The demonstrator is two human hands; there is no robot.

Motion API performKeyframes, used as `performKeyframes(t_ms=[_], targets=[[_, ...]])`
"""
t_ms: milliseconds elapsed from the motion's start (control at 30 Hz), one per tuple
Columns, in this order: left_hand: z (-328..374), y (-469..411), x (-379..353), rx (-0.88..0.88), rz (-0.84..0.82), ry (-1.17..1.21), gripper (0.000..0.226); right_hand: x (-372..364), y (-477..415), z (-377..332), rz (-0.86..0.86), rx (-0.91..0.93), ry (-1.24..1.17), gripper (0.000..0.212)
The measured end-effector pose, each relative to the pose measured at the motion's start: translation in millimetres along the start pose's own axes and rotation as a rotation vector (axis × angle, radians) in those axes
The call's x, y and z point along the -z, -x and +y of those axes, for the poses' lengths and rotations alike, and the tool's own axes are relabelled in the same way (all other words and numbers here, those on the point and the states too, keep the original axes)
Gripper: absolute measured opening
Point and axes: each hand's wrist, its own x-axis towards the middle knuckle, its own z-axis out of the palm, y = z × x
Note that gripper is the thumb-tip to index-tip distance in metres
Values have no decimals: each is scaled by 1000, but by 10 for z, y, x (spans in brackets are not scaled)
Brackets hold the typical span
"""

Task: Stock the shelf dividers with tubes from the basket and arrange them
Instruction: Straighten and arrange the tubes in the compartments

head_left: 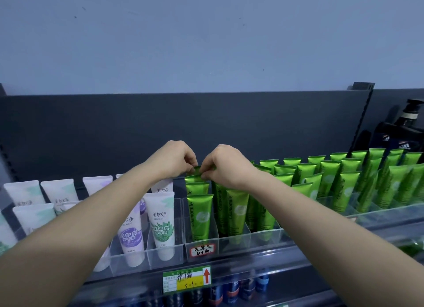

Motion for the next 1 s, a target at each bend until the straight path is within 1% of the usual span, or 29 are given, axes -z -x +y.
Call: performKeyframes(t_ms=[167,367,633,833,1000], targets=[[-29,11,3,6,17,6,9,-21,-5,7,14,-44,-25,11],[-22,32,6,7,23,-7,9,4,13,-23,-1,-45,-12,11],[-27,61,62,24,-25,15,11,21,25,-42,-1,-55,-10,11],[-31,58,91,17,-25,-14,6,166,90,-41,-69,-40,-27,17],[67,68,77,-3,67,8,7,403,261,61,28,-104,-85,16]])
